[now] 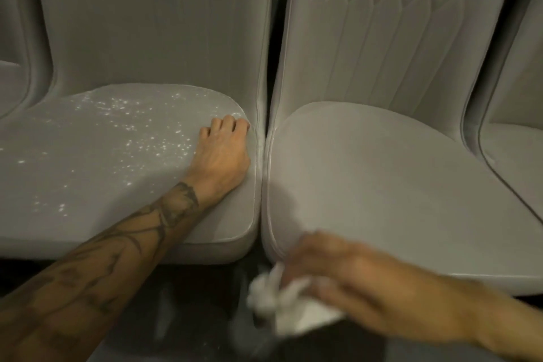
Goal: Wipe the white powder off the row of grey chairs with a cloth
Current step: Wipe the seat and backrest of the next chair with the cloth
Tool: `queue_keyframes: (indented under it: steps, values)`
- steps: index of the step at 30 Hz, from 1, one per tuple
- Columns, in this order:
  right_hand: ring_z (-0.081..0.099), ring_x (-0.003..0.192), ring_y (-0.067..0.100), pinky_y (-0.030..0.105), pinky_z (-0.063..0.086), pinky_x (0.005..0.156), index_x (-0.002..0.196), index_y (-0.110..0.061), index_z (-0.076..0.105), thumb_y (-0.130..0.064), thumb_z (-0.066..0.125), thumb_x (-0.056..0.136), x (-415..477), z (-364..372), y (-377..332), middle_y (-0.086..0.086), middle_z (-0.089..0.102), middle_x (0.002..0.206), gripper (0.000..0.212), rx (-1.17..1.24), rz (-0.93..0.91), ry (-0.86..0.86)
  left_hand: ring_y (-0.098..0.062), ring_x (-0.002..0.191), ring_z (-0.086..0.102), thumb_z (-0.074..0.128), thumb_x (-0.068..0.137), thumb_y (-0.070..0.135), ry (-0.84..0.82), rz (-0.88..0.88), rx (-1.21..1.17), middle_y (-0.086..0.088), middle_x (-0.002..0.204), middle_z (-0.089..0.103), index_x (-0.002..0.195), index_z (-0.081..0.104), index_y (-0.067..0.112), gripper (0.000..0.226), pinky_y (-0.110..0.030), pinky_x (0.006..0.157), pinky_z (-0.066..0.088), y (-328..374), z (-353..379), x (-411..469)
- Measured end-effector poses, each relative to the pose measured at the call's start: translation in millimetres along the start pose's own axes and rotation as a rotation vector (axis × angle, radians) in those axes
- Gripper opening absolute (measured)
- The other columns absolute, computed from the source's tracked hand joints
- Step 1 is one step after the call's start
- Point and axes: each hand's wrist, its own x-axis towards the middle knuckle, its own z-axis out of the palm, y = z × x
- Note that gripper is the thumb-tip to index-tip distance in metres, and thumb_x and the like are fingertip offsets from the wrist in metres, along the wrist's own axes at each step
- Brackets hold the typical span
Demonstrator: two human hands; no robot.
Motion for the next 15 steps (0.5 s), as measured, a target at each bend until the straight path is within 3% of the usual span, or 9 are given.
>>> queue_keyframes:
  steps: [3,5,7,10,12,14,15]
  values:
    - [0.059,0.111,0.013,0.023,0.044,0.095,0.121,-0.019,0.063,-0.02,0.051,0.104,12,-31,30,-0.004,0.06,0.115,0.021,-0.068,0.152,0.356,-0.033,0.11,0.05,0.036,0.093,0.007,-0.013,0.013,0.018,-0.014,0.125,0.056,0.131,0.054,0.01,0.043,-0.045,0.093,0.038,1,-2,2]
    - [0.058,0.099,0.009,0.014,0.039,0.084,0.116,-0.019,0.065,-0.023,0.051,0.103,15,-54,78,-0.005,0.062,0.107,0.02,-0.236,0.302,0.548,-0.035,0.105,0.051,0.032,0.087,0.011,-0.011,0.046,0.027,-0.015,0.12,0.057,0.125,0.057,0.009,0.045,-0.048,0.088,0.041,0,0,2]
    - [0.061,0.093,0.022,0.02,0.036,0.074,0.112,-0.013,0.067,-0.02,0.052,0.101,1,-76,135,0.003,0.066,0.101,0.02,-0.372,0.514,0.674,-0.037,0.1,0.053,0.035,0.084,0.015,-0.003,0.079,0.045,-0.015,0.114,0.059,0.119,0.059,0.01,0.043,-0.05,0.083,0.042,0,2,3]
    - [0.063,0.091,0.039,0.032,0.038,0.069,0.105,0.0,0.068,-0.021,0.048,0.099,-37,-102,205,0.022,0.07,0.1,0.029,-0.416,0.91,0.778,-0.037,0.096,0.055,0.041,0.089,0.016,0.02,0.105,0.032,-0.016,0.111,0.061,0.12,0.061,0.011,0.037,-0.049,0.08,0.044,6,6,12]
    - [0.06,0.097,0.044,0.039,0.043,0.077,0.1,0.004,0.064,-0.03,0.038,0.096,-46,-113,229,0.029,0.067,0.104,0.043,-0.374,1.086,0.835,-0.037,0.094,0.056,0.041,0.095,0.02,0.047,0.101,0.003,-0.015,0.109,0.062,0.121,0.06,0.012,0.034,-0.049,0.078,0.046,9,10,18]
    - [0.062,0.095,0.04,0.042,0.047,0.081,0.098,0.003,0.066,-0.035,0.031,0.09,-33,-114,237,0.028,0.068,0.107,0.052,-0.348,1.097,0.807,-0.034,0.092,0.055,0.039,0.101,0.023,0.056,0.086,-0.018,-0.013,0.108,0.061,0.122,0.059,0.013,0.031,-0.05,0.079,0.047,11,16,25]
    - [0.065,0.089,0.034,0.04,0.048,0.078,0.094,0.001,0.068,-0.036,0.032,0.089,-18,-110,235,0.024,0.07,0.104,0.053,-0.341,0.988,0.812,-0.034,0.092,0.055,0.038,0.102,0.023,0.05,0.09,-0.017,-0.012,0.108,0.06,0.123,0.058,0.013,0.031,-0.051,0.079,0.047,13,18,27]
